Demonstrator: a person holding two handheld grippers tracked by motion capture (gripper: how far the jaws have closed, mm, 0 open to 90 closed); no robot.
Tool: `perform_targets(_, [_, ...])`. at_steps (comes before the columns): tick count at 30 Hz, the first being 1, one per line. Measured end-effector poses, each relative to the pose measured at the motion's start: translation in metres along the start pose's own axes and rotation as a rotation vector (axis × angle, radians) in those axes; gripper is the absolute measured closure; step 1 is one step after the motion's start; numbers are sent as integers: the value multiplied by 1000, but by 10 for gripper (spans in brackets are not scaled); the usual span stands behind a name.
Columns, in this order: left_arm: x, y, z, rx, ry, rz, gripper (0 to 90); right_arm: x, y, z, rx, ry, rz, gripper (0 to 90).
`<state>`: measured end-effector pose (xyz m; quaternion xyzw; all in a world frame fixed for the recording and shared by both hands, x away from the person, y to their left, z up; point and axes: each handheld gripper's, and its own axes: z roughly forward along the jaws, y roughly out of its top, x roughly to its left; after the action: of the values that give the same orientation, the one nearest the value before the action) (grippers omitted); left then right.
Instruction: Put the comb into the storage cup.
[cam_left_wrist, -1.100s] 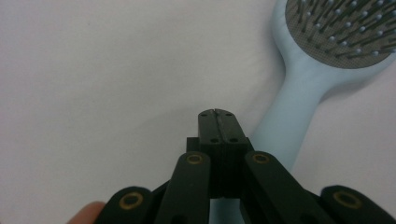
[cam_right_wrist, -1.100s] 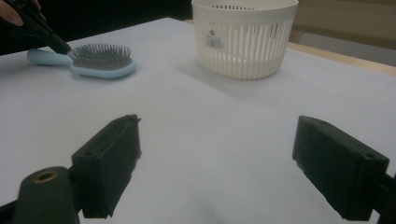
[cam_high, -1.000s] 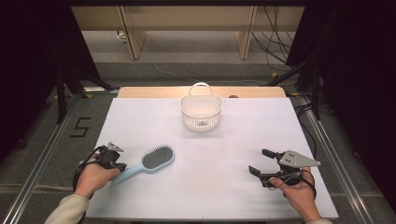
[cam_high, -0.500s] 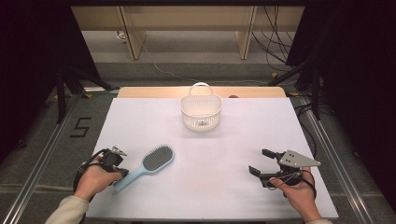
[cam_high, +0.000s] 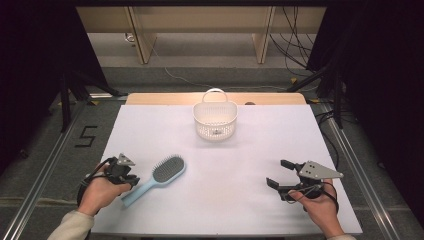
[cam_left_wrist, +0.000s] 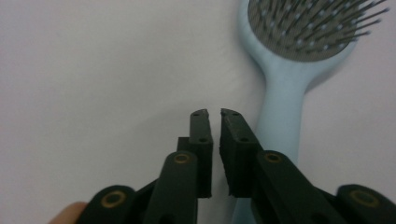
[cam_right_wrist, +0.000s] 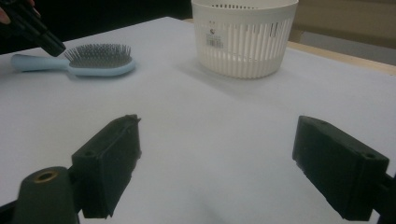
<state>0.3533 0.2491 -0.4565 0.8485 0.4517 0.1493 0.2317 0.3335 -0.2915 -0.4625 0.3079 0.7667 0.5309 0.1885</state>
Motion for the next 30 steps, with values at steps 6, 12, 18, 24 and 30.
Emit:
perform_targets(6, [1,4,-7,-117,5,6,496,0,0,0,2,1,0,159])
perform_targets(12, [-5,8,-7,-157,-4,47,272,0,0,0,4,0,0,159])
perform_targets(18, [-7,9,-3,-179,-25,44,114,0,0,0,4,2,0,159])
perform_targets(24, [-9,9,-3,-187,-20,58,0,0,0,0,5,2,1,159])
perform_targets(30, [-11,10,-3,-196,-17,67,0,0,0,0,9,1,3,159])
